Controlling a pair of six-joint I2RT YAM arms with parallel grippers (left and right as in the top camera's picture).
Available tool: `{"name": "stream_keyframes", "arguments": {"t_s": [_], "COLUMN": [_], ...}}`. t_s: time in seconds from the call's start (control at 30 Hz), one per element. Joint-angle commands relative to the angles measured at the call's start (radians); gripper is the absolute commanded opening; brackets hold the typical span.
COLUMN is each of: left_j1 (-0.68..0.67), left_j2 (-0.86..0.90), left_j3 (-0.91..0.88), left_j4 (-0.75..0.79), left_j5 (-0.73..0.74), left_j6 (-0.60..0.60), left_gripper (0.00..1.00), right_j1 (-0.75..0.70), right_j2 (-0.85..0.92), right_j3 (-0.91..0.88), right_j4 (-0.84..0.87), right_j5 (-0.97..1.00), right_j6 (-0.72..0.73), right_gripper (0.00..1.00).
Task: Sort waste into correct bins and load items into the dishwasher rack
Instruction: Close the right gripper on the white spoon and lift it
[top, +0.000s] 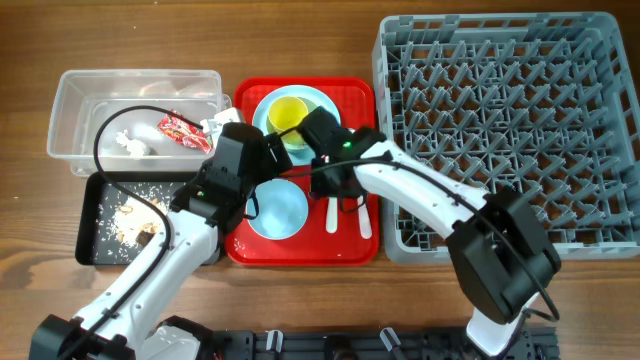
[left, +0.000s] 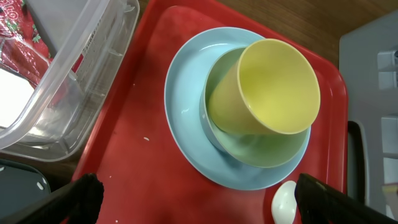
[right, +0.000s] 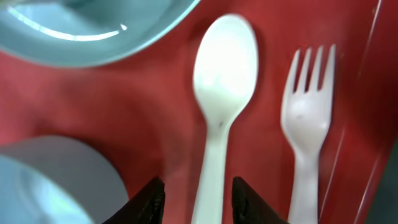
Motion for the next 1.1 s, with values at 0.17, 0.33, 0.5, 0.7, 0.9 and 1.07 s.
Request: {"name": "stream_keyframes", "arguments": {"t_s": [0.17, 0.33, 0.5, 0.7, 0.9, 1.07], "left_j1": [0.005, 0.005, 0.005, 0.005, 0.005, 0.005], "left_j2": [-0.011, -0.011, -0.011, -0.011, -0.011, -0.011], "left_j3": [0.011, 0.011, 0.011, 0.011, 0.011, 0.011], "left_j4": [0.003, 0.003, 0.003, 0.003, 0.003, 0.003], "left_j5": [-0.016, -0.016, -0.016, -0.016, -0.016, -0.016], "left_j6": [0.018, 0.019, 0.019, 0.018, 0.018, 0.018], "left_gripper": [1.00, 1.00, 1.00, 1.00, 1.00, 1.00], "right_j1": [-0.043, -0.053, -0.053, -0.053, -0.058, -0.092], "right_j2": [0.046, 0.053, 0.077, 0.081, 0.051, -0.093], "right_j3": [-0.091, -0.091, -0.091, -0.091, -0.068, 0.009], "right_j4": [0.085, 0.090, 0.105, 0.108, 0.094, 0.034], "right_j5": [-0.092, -0.095, -0.109, -0.110, -0.110, -0.109], "right_j6": [0.000, 0.000, 0.003, 0.003, -0.012, -0.084], "right_gripper": [0.37, 0.37, 0.37, 0.11, 0.04, 0.04]}}
